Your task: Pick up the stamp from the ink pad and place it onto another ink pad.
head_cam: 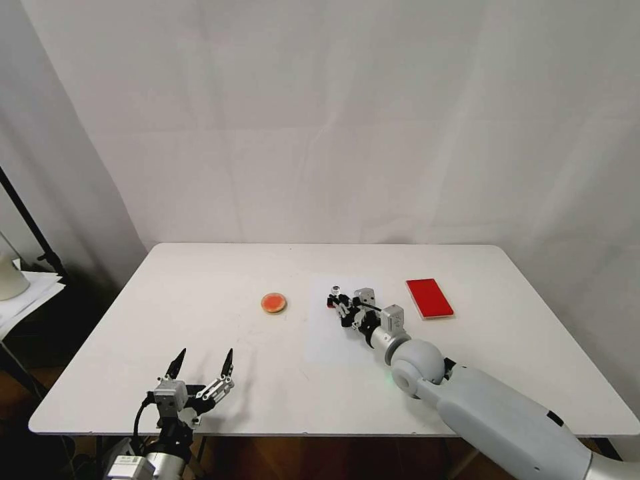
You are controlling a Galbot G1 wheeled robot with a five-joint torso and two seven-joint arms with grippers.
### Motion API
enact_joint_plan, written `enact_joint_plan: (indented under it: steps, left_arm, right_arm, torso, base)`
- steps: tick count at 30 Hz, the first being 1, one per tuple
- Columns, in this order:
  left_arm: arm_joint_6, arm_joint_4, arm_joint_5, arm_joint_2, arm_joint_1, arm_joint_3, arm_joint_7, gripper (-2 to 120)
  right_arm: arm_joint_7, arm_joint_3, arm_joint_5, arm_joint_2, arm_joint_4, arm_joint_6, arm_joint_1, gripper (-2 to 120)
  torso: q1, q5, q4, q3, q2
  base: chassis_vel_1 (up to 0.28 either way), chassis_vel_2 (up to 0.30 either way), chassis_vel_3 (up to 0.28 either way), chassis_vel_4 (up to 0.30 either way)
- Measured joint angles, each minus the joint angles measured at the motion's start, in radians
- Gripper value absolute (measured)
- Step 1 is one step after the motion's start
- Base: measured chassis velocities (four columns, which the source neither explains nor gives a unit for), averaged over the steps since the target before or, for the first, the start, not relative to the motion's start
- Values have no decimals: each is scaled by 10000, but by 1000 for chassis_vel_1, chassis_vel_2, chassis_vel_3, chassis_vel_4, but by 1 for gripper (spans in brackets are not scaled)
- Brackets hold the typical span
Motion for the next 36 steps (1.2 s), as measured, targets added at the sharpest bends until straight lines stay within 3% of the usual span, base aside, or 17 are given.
enact_joint_plan:
  steps: [6, 10, 13, 18, 36]
  left_arm:
    - [0, 0, 0, 0, 0, 0, 0, 100]
    - [0, 0, 0, 0, 0, 0, 0, 100]
    - [0, 0, 0, 0, 0, 0, -1, 100]
    - [0, 0, 0, 0, 0, 0, 0, 100]
    - [-1, 0, 0, 0, 0, 0, 0, 100]
  right_arm:
    - [-117, -470, -13, 310, 100, 52, 676, 9]
    - [-262, -1022, -217, 885, -290, 91, 1126, 9]
    - [-299, -1485, -535, 1839, -1132, 89, 1280, 9]
    - [-280, -1592, -719, 2253, -1640, 83, 1279, 9]
    - [-269, -1573, -1027, 2794, -2391, 296, 967, 9]
  torso:
    - [0, 1, 3, 0, 0]
    - [1, -2, 5, 0, 0]
    - [1, -1, 6, 0, -1]
    - [1, -2, 4, -1, -1]
    - [0, 2, 3, -1, 0]
  base:
    - [0, 0, 0, 0]
    - [0, 0, 0, 0]
    - [0, 0, 0, 0]
    - [0, 0, 0, 0]
    - [0, 0, 0, 0]
